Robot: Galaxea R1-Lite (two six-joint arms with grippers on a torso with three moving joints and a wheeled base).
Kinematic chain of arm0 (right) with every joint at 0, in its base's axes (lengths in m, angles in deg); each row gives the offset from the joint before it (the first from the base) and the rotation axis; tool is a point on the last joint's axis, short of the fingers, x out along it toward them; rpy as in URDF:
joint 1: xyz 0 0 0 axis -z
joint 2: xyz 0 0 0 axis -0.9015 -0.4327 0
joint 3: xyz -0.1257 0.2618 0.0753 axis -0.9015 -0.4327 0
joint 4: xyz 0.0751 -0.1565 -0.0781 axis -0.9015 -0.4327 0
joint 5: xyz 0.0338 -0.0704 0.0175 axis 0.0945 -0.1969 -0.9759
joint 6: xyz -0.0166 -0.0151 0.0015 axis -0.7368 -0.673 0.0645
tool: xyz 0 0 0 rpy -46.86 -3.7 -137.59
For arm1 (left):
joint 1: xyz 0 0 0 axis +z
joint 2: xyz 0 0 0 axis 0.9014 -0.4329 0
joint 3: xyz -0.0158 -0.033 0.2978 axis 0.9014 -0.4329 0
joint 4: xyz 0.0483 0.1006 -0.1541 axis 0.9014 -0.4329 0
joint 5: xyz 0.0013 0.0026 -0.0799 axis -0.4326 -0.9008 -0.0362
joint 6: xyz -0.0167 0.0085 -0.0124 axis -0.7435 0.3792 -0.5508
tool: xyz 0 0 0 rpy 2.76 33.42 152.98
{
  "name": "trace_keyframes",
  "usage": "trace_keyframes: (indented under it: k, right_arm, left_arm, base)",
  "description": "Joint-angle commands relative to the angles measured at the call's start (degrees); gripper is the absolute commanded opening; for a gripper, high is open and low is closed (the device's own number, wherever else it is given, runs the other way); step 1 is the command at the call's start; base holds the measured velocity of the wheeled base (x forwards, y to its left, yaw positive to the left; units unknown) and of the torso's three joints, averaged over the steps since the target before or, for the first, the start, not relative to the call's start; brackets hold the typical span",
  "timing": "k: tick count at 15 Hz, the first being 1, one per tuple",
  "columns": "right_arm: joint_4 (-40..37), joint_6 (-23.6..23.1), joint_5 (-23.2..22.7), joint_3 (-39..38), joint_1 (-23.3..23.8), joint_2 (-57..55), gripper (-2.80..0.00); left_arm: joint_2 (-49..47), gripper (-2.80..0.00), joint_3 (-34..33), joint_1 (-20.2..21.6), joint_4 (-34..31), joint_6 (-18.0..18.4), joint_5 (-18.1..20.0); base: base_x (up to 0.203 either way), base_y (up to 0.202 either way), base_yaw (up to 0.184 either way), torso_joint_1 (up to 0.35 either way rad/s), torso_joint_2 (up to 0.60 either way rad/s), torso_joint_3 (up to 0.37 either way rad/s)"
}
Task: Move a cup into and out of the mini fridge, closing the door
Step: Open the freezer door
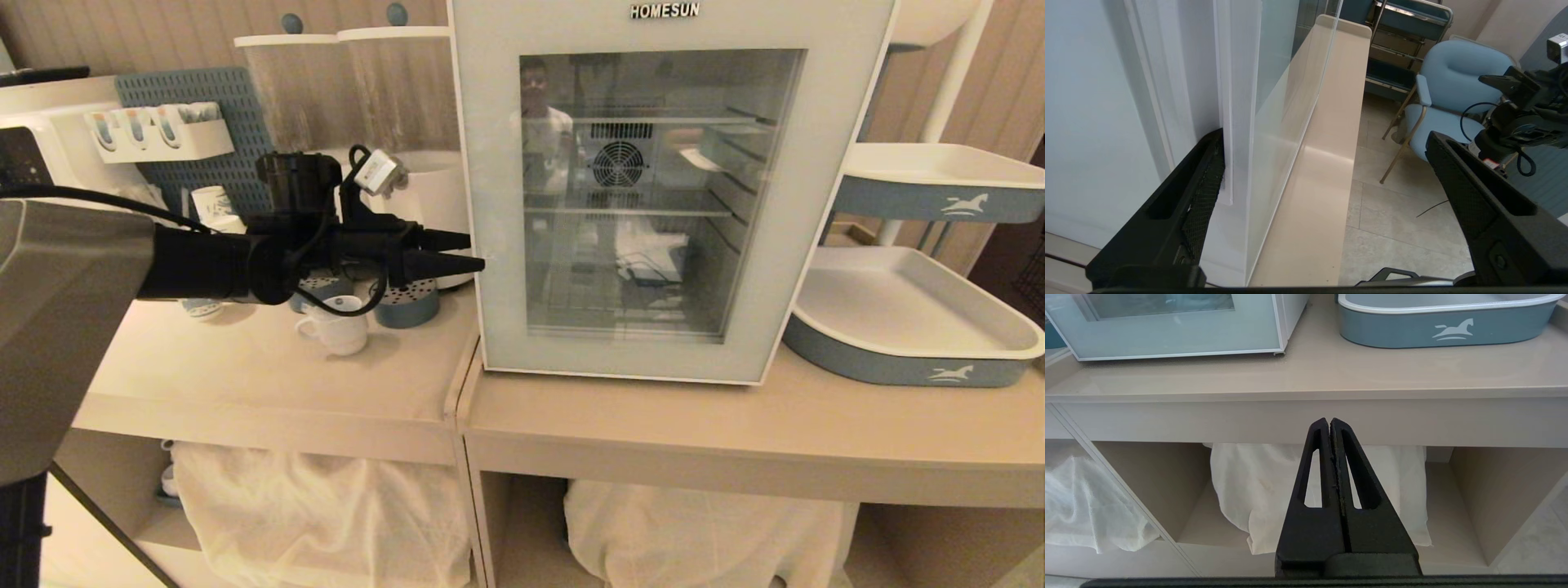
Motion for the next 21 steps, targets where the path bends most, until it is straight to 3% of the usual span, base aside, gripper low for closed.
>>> trace_keyframes:
  k: [1, 5, 14, 21]
  right_arm:
    - [0.00, 0.00, 0.00, -0.02, -0.02, 0.01, -2.80]
    - [-0.61, 0.00, -0.09, 0.15, -0.02, -0.08, -2.80]
    - [-0.61, 0.00, -0.09, 0.15, -0.02, -0.08, -2.80]
    - [-0.61, 0.09, -0.03, 0.15, -0.02, -0.08, -2.80]
  left_arm:
    - [1.61, 0.00, -1.33, -0.04, -0.17, -0.04, 1.37]
    - [6.13, 0.00, -7.11, 0.10, -0.08, 0.16, 3.95]
    - [18.15, 0.00, -21.39, -0.82, 0.29, 1.90, 4.10]
    - [31.01, 0.00, -34.89, -7.72, 0.36, 2.61, 3.05]
  base:
    - [0.000, 0.000, 0.000, 0.000, 0.00, 0.000]
    - [0.000, 0.000, 0.000, 0.000, 0.00, 0.000]
    - [0.000, 0.000, 0.000, 0.000, 0.00, 0.000]
    - [0.000, 0.000, 0.000, 0.000, 0.00, 0.000]
